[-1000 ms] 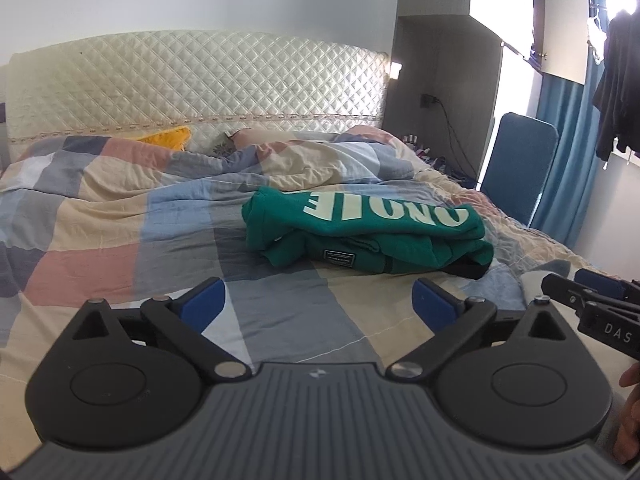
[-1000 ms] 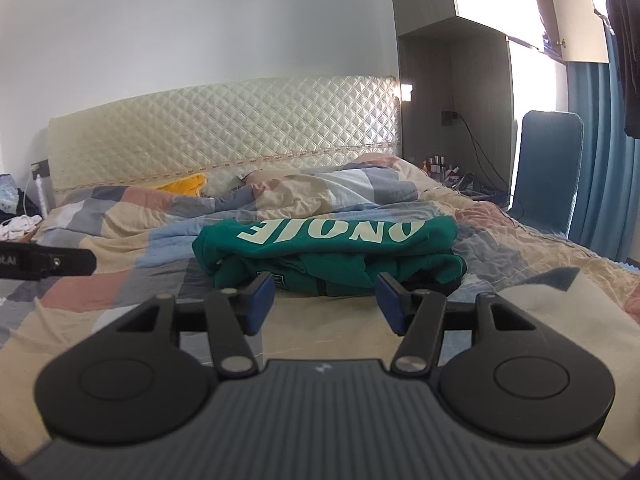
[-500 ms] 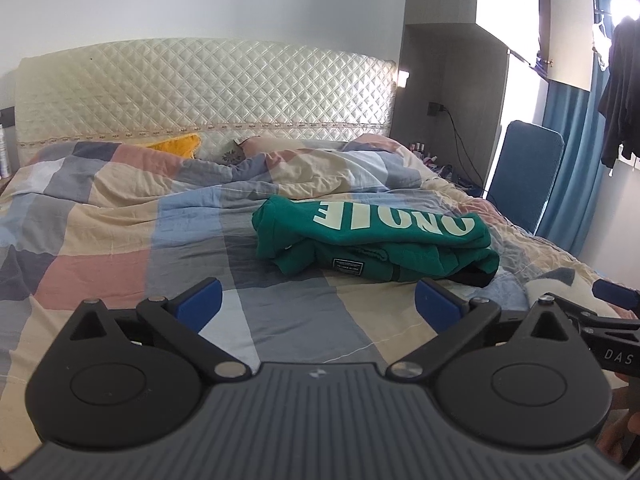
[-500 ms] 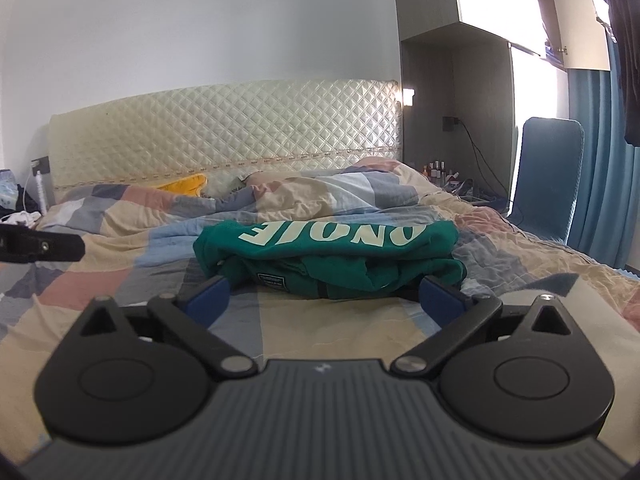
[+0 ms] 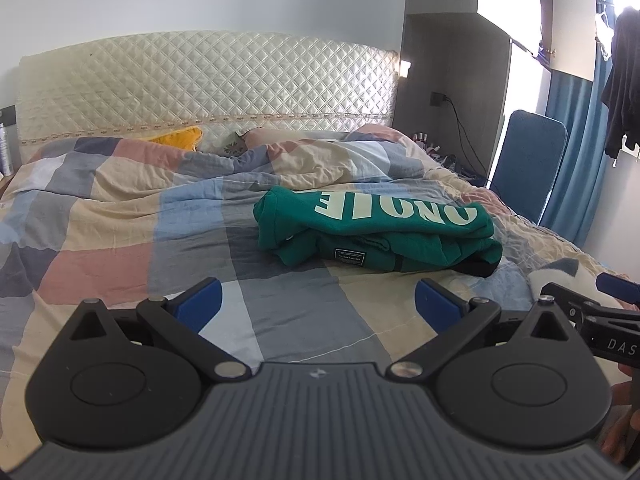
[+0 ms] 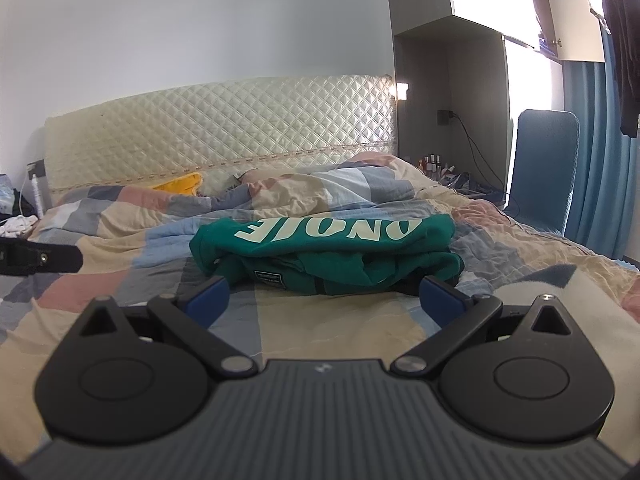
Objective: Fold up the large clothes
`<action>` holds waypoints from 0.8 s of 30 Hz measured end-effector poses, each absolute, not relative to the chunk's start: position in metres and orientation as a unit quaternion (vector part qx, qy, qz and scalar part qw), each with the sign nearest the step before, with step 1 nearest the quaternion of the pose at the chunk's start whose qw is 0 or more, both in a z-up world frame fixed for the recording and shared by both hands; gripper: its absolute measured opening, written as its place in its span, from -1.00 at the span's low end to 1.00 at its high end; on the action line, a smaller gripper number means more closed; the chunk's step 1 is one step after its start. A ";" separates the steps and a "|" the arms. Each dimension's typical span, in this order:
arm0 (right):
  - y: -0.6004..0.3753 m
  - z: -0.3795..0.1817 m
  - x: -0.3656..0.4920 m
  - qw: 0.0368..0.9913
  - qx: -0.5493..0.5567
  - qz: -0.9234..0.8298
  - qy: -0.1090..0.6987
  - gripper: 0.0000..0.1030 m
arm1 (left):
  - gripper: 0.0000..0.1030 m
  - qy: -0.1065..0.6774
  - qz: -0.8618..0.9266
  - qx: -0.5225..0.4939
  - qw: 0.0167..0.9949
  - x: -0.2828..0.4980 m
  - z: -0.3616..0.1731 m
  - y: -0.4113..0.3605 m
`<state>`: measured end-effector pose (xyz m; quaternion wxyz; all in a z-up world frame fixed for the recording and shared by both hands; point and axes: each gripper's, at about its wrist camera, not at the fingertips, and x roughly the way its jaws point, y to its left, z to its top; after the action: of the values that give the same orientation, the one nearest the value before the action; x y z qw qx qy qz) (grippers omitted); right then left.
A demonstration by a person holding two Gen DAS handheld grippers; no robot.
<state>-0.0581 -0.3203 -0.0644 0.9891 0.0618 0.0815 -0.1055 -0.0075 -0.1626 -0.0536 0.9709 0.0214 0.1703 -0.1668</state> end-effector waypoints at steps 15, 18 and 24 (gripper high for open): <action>-0.321 -0.066 -0.060 0.988 0.066 -0.109 0.083 1.00 | 1.00 0.165 -0.171 0.025 0.971 -0.009 -0.051 -0.164; -0.321 -0.066 -0.060 0.988 0.065 -0.109 0.083 1.00 | 1.00 0.164 -0.170 0.024 0.971 -0.009 -0.051 -0.164; -0.320 -0.066 -0.060 0.988 0.064 -0.109 0.084 1.00 | 1.00 0.164 -0.169 0.026 0.972 -0.010 -0.050 -0.163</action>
<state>-0.0602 -0.3204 -0.0660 0.9884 0.0642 0.0840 -0.1090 -0.0101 -0.1635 -0.0501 0.9715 0.0264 0.1641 -0.1687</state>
